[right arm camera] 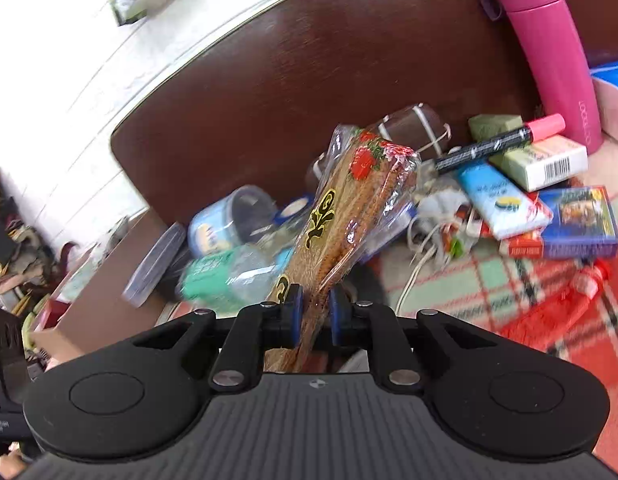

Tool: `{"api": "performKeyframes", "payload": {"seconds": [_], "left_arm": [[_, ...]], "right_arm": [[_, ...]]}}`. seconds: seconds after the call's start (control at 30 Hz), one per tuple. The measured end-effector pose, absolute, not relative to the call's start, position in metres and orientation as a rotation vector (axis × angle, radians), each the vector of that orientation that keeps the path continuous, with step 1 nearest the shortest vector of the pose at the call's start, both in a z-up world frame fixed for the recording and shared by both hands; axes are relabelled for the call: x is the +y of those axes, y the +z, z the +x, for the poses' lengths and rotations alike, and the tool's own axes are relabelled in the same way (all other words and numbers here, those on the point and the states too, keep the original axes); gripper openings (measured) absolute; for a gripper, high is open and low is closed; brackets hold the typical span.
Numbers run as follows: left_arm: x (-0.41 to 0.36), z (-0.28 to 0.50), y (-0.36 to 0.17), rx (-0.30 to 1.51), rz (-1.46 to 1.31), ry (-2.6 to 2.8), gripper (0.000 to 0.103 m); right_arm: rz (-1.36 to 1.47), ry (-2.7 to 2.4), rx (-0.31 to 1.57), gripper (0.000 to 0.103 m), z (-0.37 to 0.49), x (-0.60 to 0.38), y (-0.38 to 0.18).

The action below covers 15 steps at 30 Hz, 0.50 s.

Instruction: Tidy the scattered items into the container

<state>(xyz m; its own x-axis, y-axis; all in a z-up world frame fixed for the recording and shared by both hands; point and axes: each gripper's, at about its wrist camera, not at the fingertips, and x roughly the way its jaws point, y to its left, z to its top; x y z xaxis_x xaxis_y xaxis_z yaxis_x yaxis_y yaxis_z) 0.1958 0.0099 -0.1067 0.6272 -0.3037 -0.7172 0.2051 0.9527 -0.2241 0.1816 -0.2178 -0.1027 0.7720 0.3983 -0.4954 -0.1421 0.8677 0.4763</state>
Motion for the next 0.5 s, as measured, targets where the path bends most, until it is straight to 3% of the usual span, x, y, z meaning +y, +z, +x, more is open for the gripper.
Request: {"api": "performKeyframes", "payload": {"seconds": [0.3, 0.33, 0.4, 0.47, 0.5], "left_arm": [[0.066, 0.128, -0.093, 0.847, -0.16, -0.268, 0.0], [0.071, 0.122, -0.094, 0.857, -0.172, -0.271, 0.023], [0.078, 0.112, -0.099, 0.878, -0.211, -0.252, 0.034], [0.086, 0.107, -0.105, 0.888, -0.245, -0.223, 0.055], [0.09, 0.106, -0.107, 0.892, -0.258, -0.207, 0.056]], "right_arm": [[0.455, 0.387, 0.755, 0.016, 0.121, -0.194, -0.126], [0.454, 0.385, 0.767, 0.017, 0.117, -0.191, -0.129], [0.457, 0.365, 0.778, 0.019, 0.112, -0.191, -0.131], [0.459, 0.344, 0.79, 0.021, 0.108, -0.191, -0.133], [0.461, 0.334, 0.795, 0.023, 0.105, -0.191, -0.134]]}}
